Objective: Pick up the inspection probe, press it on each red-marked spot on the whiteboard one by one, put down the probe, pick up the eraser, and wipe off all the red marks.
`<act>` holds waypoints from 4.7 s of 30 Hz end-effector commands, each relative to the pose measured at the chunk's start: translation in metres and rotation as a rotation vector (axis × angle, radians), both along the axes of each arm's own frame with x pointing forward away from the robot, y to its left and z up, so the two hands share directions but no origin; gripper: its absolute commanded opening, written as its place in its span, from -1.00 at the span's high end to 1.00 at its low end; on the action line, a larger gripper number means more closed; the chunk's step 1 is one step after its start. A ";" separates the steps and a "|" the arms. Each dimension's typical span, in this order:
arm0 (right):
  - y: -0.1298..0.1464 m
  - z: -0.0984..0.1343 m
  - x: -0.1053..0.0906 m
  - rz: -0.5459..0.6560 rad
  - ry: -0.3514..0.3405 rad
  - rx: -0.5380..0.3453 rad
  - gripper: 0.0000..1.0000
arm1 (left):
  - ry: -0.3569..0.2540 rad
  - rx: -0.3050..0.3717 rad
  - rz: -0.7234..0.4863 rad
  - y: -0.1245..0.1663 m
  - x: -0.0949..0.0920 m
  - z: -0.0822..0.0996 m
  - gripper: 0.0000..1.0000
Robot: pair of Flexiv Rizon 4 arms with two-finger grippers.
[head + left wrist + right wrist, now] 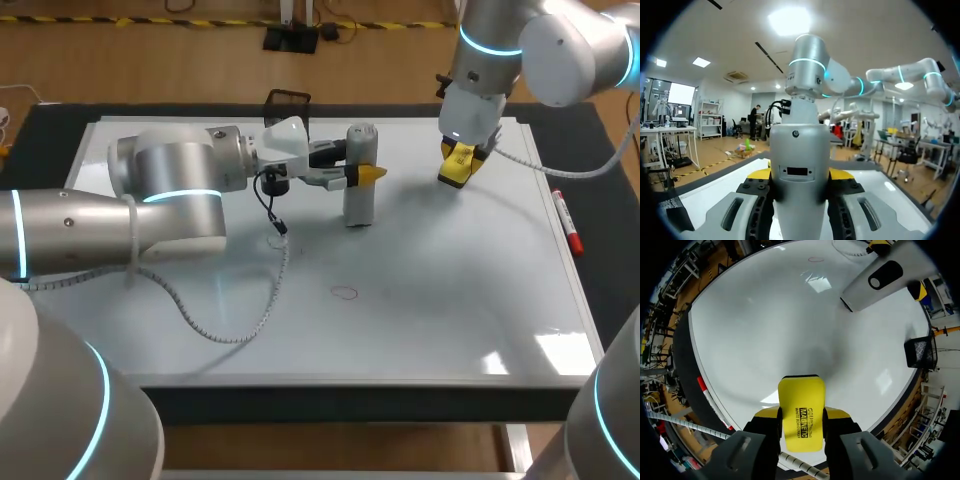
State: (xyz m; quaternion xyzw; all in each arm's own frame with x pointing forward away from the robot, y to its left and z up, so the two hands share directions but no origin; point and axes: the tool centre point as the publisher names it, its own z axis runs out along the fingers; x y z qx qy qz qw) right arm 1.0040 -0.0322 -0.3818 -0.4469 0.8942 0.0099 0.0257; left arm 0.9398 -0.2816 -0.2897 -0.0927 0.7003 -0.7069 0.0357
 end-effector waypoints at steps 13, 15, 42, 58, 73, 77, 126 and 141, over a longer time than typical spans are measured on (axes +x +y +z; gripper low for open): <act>-0.001 0.001 0.000 0.002 0.000 -0.004 1.00 | 0.002 0.006 -0.013 0.000 0.002 -0.004 1.00; -0.001 0.001 0.000 0.002 0.000 -0.004 1.00 | 0.002 0.007 -0.013 0.000 0.002 -0.004 1.00; -0.001 0.001 0.000 0.002 0.000 -0.004 1.00 | 0.002 -0.001 -0.019 0.002 0.005 0.000 1.00; -0.001 0.001 0.000 0.002 0.000 -0.004 1.00 | -0.051 0.004 0.070 0.055 0.019 0.031 1.00; -0.001 0.001 0.000 0.002 0.000 -0.004 1.00 | -0.093 0.029 0.262 0.155 0.032 0.053 1.00; -0.001 0.001 0.000 0.002 0.000 -0.004 1.00 | -0.094 0.037 0.309 0.181 0.029 0.053 1.00; 0.032 0.003 -0.010 0.064 -0.025 0.007 1.00 | -0.086 0.060 0.537 0.295 0.004 0.056 1.00; 0.121 0.005 -0.063 0.294 -0.045 -0.001 1.00 | -0.086 0.060 0.537 0.295 0.004 0.056 1.00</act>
